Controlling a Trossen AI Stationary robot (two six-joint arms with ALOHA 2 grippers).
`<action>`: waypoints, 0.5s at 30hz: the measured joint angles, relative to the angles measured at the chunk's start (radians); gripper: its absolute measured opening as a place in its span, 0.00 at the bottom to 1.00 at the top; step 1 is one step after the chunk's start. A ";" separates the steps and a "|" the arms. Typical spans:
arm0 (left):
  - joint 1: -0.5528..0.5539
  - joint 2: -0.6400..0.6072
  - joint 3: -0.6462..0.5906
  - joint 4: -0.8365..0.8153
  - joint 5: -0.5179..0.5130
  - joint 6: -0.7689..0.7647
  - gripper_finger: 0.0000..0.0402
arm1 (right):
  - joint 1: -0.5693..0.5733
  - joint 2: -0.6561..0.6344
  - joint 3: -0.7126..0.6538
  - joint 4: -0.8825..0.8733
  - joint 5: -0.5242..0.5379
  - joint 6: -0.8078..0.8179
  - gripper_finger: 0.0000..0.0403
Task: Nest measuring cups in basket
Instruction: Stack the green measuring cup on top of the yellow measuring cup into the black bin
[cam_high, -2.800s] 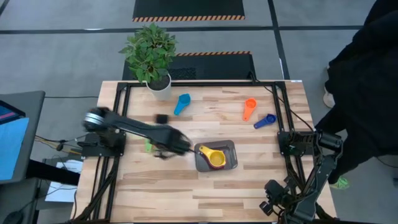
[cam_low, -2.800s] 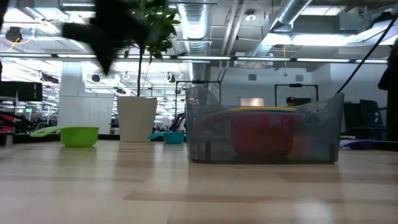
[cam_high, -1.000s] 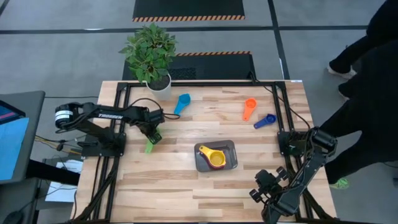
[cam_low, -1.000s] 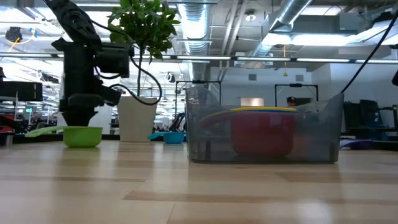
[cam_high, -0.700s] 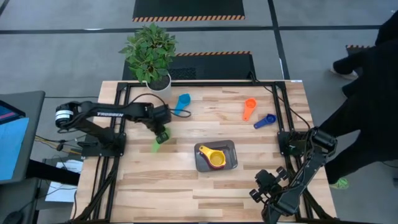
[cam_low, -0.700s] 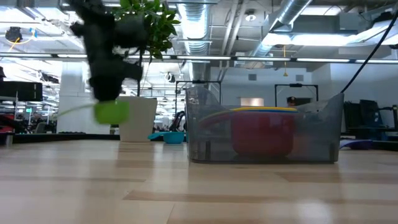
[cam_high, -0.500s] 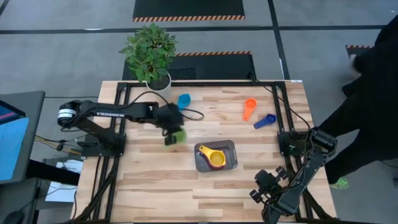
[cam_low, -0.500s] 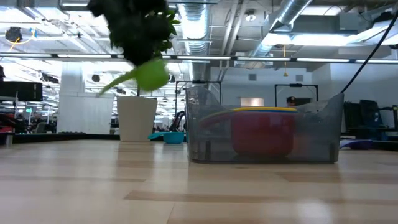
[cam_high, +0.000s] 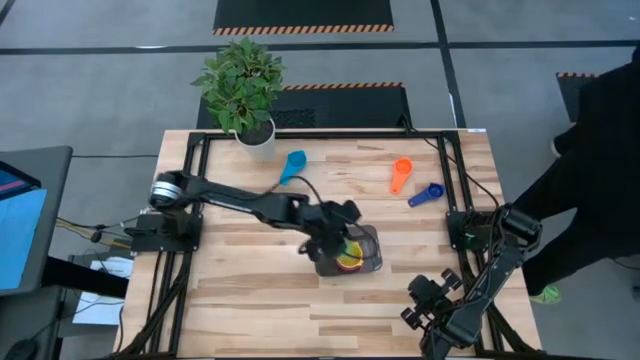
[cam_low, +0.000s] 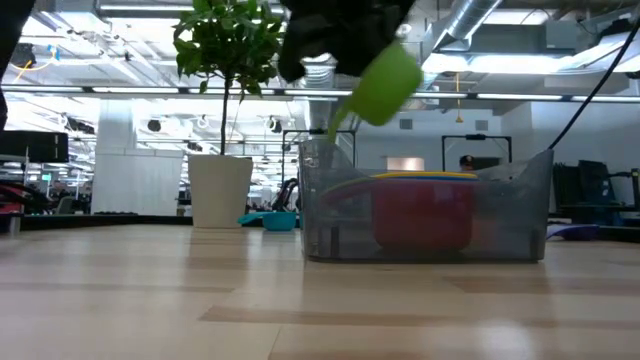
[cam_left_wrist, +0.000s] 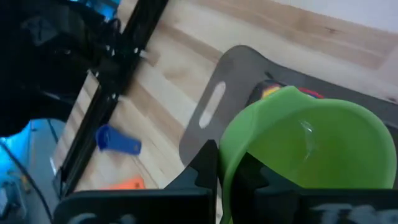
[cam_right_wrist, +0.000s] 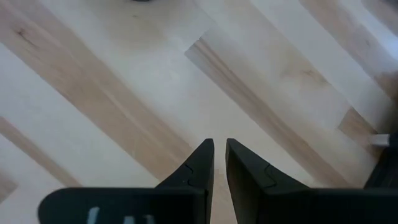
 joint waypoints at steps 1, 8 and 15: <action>-0.005 0.027 0.032 -0.001 -0.005 0.004 0.00 | 0.000 0.000 0.000 0.006 0.000 0.000 0.16; -0.017 0.145 0.165 -0.130 -0.049 0.032 0.00 | 0.019 0.000 0.000 0.044 0.000 0.000 0.16; -0.035 0.174 0.165 -0.152 -0.061 0.076 0.00 | 0.040 0.000 0.000 0.058 0.000 0.000 0.16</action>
